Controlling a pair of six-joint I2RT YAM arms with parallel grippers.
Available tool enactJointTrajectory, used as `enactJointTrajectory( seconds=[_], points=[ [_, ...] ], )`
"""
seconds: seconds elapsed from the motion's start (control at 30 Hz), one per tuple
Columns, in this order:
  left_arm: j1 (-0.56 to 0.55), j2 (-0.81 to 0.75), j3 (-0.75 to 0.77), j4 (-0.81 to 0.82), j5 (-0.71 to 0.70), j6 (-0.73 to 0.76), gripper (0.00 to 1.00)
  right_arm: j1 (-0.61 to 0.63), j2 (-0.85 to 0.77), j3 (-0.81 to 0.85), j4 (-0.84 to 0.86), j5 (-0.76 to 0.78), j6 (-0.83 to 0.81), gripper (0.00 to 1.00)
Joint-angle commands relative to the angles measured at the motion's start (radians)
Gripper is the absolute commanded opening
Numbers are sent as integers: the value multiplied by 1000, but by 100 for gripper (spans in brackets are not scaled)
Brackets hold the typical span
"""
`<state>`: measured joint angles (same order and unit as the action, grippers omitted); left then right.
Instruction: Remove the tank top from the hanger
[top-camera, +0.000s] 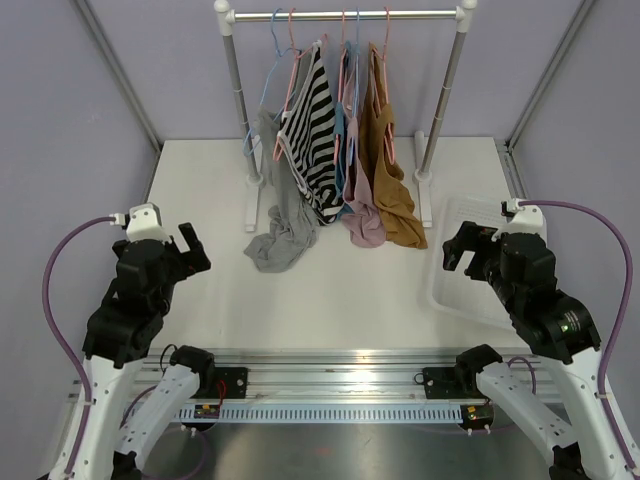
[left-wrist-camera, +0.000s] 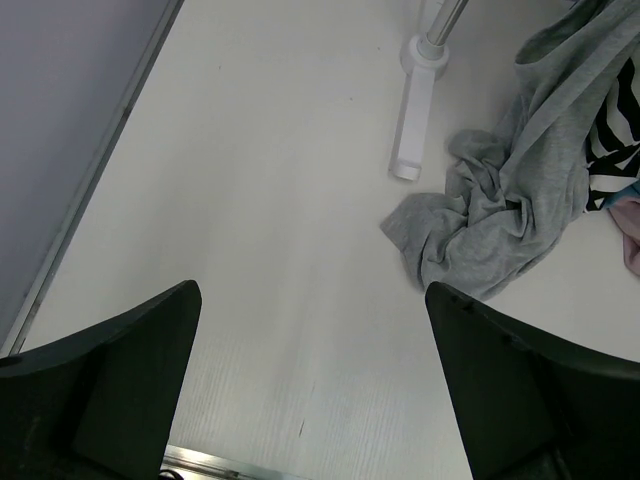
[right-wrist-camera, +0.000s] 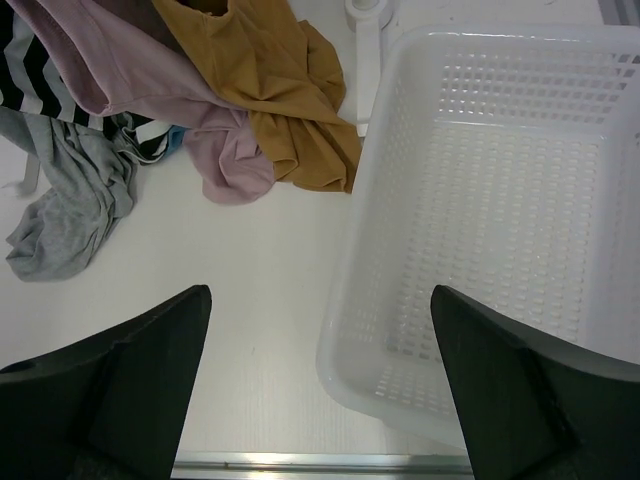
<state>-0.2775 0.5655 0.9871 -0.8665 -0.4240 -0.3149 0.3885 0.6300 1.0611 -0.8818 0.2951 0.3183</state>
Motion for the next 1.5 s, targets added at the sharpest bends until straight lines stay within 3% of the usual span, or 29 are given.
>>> enactJointTrajectory(
  seconds=[0.0,0.1,0.27,0.43,0.5,0.67,0.8,1.0,1.27,1.47],
  points=[
    [-3,31,71,46,31,2,99,9,-15,-4,67,-28,2,100],
    [-3,83,143,43,97,5,99,9,-42,-30,124,-152,-5,100],
    [-3,262,400,41,255,28,99,9,-76,-79,217,-371,5,99],
    [-5,531,658,49,408,42,99,10,-98,-87,230,-412,36,99],
    [-5,597,724,133,482,56,99,9,-99,-92,233,-436,44,100],
    [-9,855,915,198,510,138,98,9,-98,-108,257,-513,61,100],
    [-17,1005,1077,189,466,206,88,9,-102,-121,264,-570,82,99],
    [-17,1152,1183,216,435,267,59,9,-119,-135,276,-611,100,99],
    [-17,1313,1377,218,462,309,54,9,-145,-154,248,-614,100,99],
    [-17,1401,1469,193,455,332,34,9,-148,-144,233,-608,84,100]
  ],
)
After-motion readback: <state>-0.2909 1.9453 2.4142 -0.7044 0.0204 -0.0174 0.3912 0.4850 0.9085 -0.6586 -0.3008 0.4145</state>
